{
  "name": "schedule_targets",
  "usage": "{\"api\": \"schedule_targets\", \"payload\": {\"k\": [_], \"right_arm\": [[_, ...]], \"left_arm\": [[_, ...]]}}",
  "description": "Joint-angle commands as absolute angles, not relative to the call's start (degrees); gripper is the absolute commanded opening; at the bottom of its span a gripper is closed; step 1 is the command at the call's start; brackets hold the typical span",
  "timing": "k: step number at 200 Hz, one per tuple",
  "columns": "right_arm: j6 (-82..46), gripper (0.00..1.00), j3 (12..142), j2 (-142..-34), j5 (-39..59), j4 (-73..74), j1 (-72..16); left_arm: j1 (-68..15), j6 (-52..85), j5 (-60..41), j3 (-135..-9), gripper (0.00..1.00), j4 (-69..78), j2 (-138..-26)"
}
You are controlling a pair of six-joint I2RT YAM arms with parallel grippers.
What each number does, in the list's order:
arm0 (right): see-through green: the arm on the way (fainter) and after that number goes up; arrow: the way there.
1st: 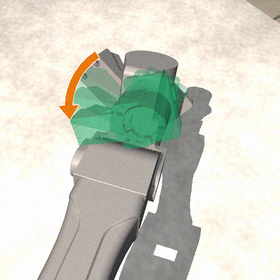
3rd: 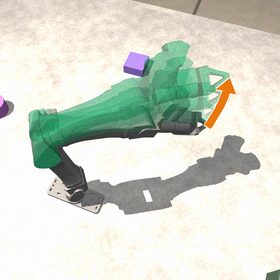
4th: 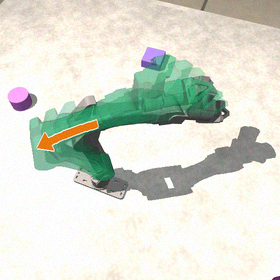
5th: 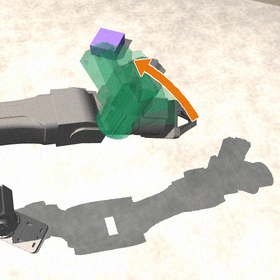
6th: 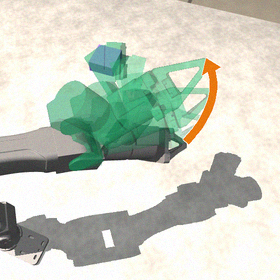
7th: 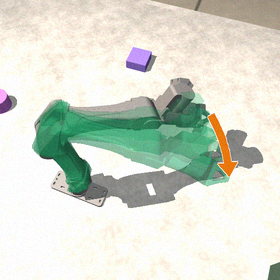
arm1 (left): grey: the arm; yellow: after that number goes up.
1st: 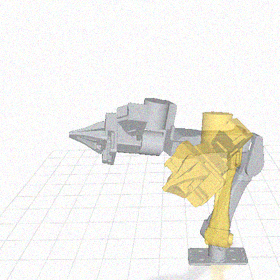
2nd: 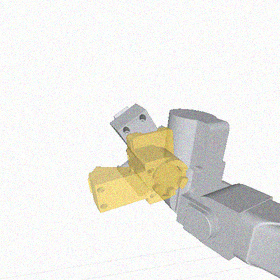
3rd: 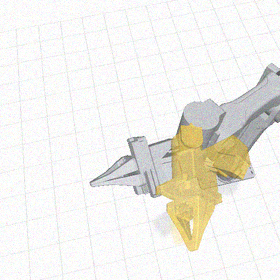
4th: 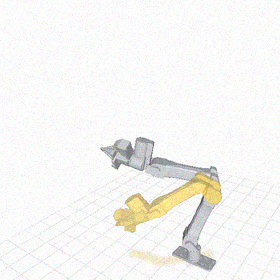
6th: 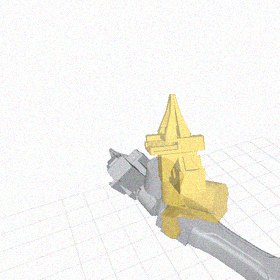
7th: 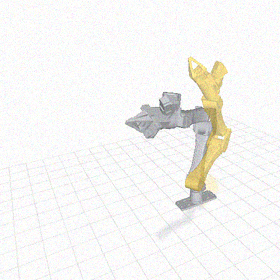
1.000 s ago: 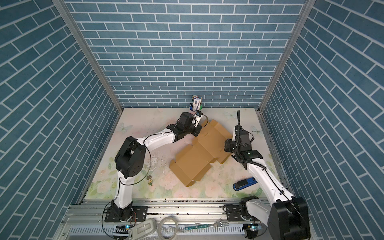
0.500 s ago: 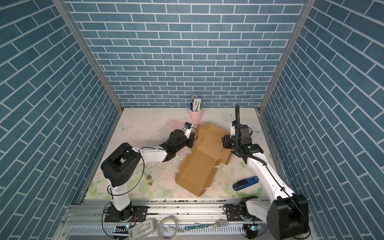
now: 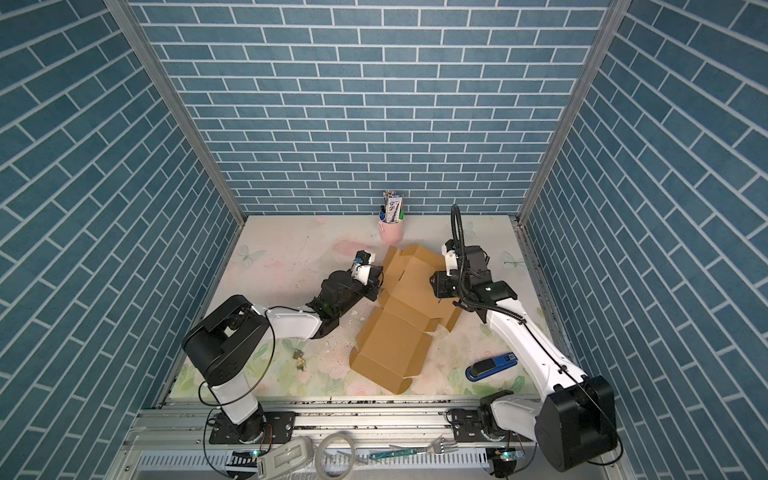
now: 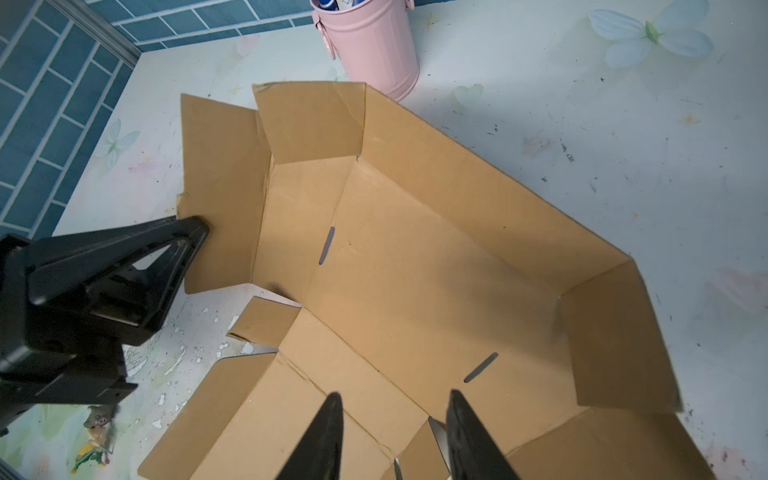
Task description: Fold the paper box
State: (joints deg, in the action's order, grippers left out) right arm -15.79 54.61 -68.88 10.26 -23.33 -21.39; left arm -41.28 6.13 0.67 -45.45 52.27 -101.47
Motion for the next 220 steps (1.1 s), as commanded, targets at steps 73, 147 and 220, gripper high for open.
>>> {"api": "schedule_targets", "payload": {"k": [73,147,220], "right_arm": [[-8.49,0.44,57.91,-65.65,7.7,-27.5,-24.13],[-5.09,0.46,60.25,-65.93,6.18,-29.44,-25.22],[-7.72,0.49,69.1,-72.95,-3.58,-31.38,-25.01]], "left_arm": [[-41.4,4.31,-0.18,-43.1,0.0,58.77,-98.87],[-41.4,3.96,0.26,-42.19,0.0,60.59,-99.4],[-41.4,4.09,0.44,-41.57,0.0,63.04,-100.63]]}}
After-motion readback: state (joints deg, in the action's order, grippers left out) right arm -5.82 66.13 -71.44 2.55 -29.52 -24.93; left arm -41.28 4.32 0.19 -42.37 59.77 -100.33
